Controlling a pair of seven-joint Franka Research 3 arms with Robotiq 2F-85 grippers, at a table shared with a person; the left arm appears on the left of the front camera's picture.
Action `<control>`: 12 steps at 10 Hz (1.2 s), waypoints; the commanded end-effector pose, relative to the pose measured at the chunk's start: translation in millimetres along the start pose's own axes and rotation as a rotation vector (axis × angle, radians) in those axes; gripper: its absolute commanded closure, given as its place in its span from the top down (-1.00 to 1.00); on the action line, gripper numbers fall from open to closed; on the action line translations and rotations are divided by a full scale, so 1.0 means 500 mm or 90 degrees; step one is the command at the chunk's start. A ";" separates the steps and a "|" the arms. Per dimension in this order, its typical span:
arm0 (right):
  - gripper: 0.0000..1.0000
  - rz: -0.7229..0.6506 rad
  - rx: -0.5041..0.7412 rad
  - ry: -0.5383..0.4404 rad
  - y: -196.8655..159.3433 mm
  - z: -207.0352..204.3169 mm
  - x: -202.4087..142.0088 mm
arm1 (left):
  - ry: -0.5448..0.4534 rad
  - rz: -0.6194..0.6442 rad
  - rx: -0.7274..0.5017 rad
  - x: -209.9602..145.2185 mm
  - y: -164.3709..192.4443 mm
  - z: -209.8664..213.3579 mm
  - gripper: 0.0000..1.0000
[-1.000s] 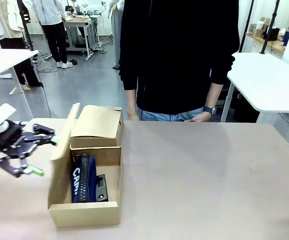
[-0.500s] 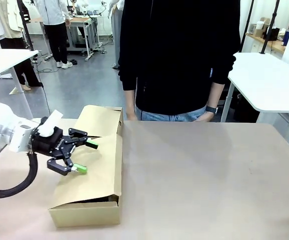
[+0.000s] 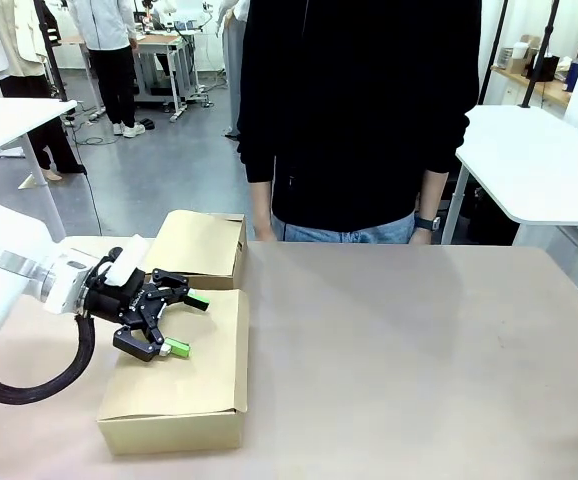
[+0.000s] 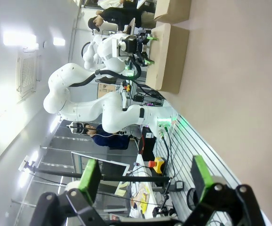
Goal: Place items inside the box.
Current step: Close the lid of the Mailer Box closest to the robot.
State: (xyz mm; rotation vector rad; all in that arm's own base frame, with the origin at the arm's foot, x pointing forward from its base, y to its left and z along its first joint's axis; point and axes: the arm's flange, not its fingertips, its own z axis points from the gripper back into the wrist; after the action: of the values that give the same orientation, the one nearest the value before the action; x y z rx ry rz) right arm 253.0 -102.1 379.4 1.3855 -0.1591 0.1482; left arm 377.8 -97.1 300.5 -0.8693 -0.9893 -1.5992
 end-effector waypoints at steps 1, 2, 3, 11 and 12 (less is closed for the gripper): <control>1.00 -0.011 0.008 -0.006 0.013 0.001 0.004 | 0.000 -0.034 0.008 -0.083 -0.144 -0.032 1.00; 1.00 -0.011 0.008 -0.006 0.013 0.001 0.004 | -0.019 -0.029 0.015 -0.076 -0.143 -0.014 1.00; 1.00 -0.011 0.008 -0.006 0.013 0.001 0.004 | -0.067 0.024 0.007 -0.062 -0.135 0.030 1.00; 1.00 -0.011 0.008 -0.006 0.013 0.001 0.004 | -0.397 0.708 -0.055 -0.025 -0.146 0.416 1.00; 1.00 -0.011 0.008 -0.006 0.013 0.001 0.004 | -0.399 0.746 -0.013 -0.055 -0.141 0.436 1.00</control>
State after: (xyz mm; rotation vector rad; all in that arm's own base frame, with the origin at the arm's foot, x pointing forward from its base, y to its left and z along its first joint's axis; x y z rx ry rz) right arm 253.0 -102.2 379.5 1.3856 -0.1592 0.1482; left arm 312.9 112.6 354.4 -1.6211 -0.6187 -0.4425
